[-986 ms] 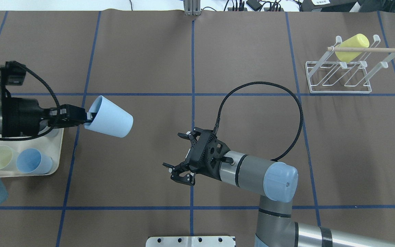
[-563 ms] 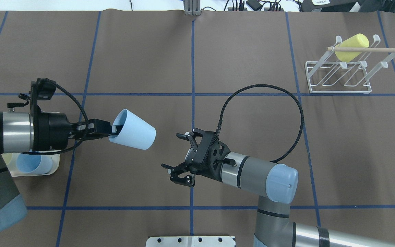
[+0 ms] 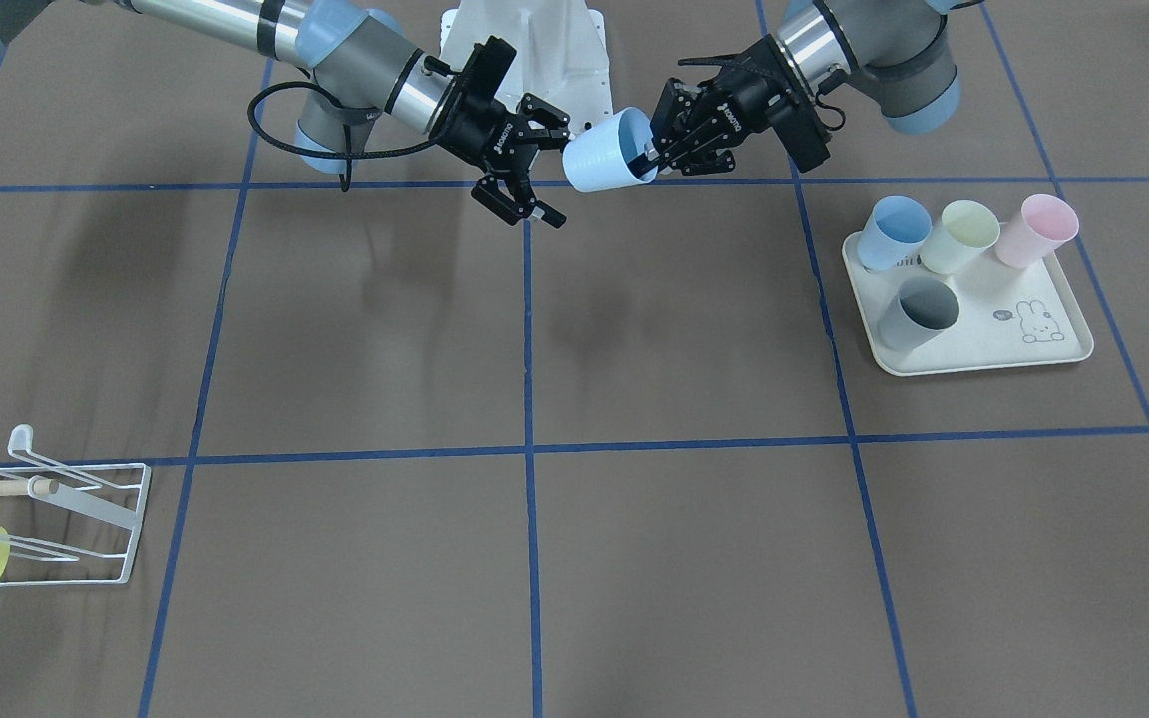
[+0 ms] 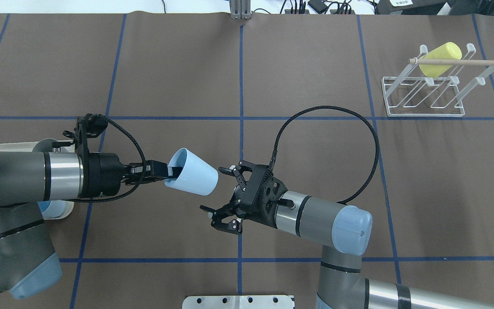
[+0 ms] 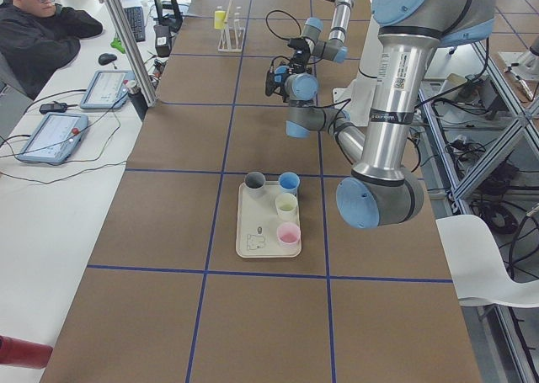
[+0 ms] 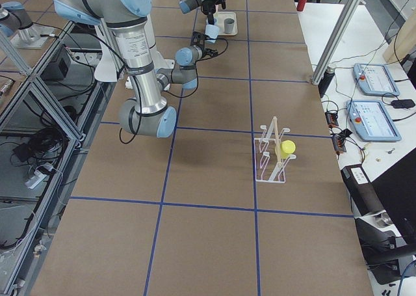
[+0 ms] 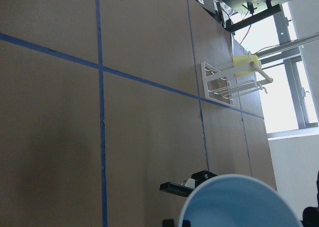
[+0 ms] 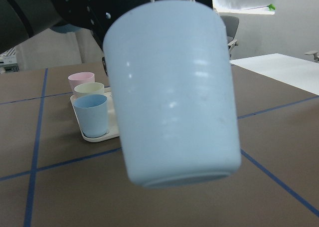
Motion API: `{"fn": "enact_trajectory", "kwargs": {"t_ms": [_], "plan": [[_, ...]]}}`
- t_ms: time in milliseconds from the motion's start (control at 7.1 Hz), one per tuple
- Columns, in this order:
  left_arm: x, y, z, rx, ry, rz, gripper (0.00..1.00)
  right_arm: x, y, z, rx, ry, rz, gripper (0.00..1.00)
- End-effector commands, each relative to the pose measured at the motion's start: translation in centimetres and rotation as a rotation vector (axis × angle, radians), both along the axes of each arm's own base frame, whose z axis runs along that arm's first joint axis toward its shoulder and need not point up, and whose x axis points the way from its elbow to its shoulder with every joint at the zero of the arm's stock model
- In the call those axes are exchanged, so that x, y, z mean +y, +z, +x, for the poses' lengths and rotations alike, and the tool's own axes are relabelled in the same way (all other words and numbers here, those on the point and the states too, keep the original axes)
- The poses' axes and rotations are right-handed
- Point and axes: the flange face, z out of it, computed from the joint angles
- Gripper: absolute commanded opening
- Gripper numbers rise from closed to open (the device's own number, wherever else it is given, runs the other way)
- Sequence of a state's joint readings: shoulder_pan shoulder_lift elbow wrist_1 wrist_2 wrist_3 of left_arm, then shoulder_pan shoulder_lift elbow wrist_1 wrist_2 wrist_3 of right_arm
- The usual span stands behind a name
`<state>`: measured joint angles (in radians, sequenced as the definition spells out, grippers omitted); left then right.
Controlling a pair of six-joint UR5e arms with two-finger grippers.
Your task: Transfer IKEA cup to right arm and place on rack
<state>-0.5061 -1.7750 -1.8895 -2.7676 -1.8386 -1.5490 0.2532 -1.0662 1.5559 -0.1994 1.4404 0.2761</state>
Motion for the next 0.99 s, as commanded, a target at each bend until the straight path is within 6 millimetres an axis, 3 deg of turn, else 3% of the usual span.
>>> {"fn": "enact_trajectory", "kwargs": {"t_ms": [0, 563, 845], "plan": [[0.4, 0.3, 2.4, -0.01, -0.008, -0.011, 0.0, 0.0, -0.2, 0.1, -0.004, 0.0, 0.001, 0.99], [0.5, 1.1, 3.7, -0.027, -0.001, -0.021, 0.0, 0.1, -0.3, 0.2, -0.006, 0.001, 0.005, 0.96], [0.5, 1.0, 3.7, -0.025, 0.001, -0.018, 0.0, 0.1, -0.5, 0.4, -0.011, 0.001, 0.007, 0.82]]}}
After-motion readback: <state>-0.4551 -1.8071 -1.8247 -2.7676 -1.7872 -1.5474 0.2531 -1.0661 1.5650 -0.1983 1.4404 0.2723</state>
